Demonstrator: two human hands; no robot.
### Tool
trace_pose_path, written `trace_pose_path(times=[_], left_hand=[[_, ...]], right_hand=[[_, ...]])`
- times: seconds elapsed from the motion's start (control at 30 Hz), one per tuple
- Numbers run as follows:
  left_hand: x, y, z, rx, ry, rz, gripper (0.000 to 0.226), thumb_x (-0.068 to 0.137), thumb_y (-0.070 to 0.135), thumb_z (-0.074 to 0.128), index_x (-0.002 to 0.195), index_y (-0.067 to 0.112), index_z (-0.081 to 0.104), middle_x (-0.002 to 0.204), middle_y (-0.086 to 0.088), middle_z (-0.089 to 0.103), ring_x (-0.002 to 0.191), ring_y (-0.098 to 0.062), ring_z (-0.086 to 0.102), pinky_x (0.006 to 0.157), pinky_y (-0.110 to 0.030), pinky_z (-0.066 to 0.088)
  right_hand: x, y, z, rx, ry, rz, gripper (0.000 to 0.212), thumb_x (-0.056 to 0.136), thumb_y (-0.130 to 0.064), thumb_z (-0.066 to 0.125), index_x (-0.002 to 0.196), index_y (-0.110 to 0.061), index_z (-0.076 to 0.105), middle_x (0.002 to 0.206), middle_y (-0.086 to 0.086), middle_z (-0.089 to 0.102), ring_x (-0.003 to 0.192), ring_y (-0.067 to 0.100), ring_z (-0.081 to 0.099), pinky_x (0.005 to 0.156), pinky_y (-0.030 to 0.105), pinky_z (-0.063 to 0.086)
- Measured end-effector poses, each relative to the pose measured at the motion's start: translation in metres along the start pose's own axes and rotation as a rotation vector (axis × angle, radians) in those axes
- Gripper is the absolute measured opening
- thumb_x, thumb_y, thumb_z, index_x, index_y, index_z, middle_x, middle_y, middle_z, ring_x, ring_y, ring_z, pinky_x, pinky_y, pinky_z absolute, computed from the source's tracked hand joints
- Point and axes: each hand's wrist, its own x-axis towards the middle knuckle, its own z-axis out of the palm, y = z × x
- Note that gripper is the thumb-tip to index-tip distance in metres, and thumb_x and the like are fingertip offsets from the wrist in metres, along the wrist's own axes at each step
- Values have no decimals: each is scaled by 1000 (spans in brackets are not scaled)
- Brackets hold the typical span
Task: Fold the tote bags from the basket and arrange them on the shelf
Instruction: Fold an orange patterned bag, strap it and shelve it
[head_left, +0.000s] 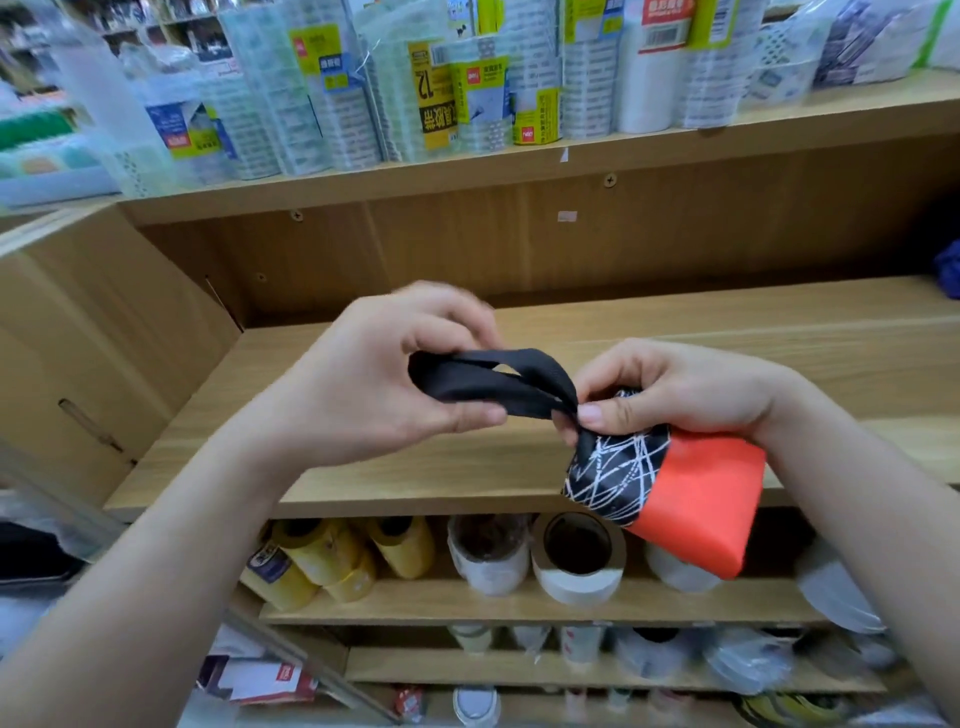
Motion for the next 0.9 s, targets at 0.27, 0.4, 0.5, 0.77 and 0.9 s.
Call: trace_pose_path(times=[0.27,0.4,0.5,0.77,0.9], left_hand=[[1,-10,-1,-1284,-97,-93,45,92,27,64,128,1,59,79,-4,66,56,-9,64,67,-30,61],[5,-18,7,-1558,-68,-198,55,95,35,56,137,1,49,103,-9,59,64,-10,65,67,-28,60],[11,-18,11,-1678,-71,-204,62,95,40,51,140,-1,43,106,-12,55,69,-15,67,70,-31,60],[12,-7,35,-1967,-10,-175,65,96,32,55,146,0,27,114,-14,44,80,-22,69,85,-37,57],[-5,-8,43,-1637,277,-485,37,87,17,57,122,4,64,103,-8,67,89,-18,70,76,-30,58]], right_hand=[[-5,22,-3,413,-6,-140,77,80,-24,78,145,-39,40,102,39,50,80,29,56,74,33,51],[-21,-21,11,-159,267,-151,96,77,-13,80,141,-62,28,90,-4,57,77,13,61,71,27,54],[-16,-51,31,-1078,371,37,90,91,-25,66,133,-76,4,89,-14,44,78,10,55,73,28,49],[10,-29,25,-1164,604,-74,42,88,-26,66,122,-46,52,85,-12,46,75,16,54,62,38,46],[8,-15,10,-618,569,-138,27,83,-19,70,95,-43,67,89,-6,68,85,15,64,77,33,50]])
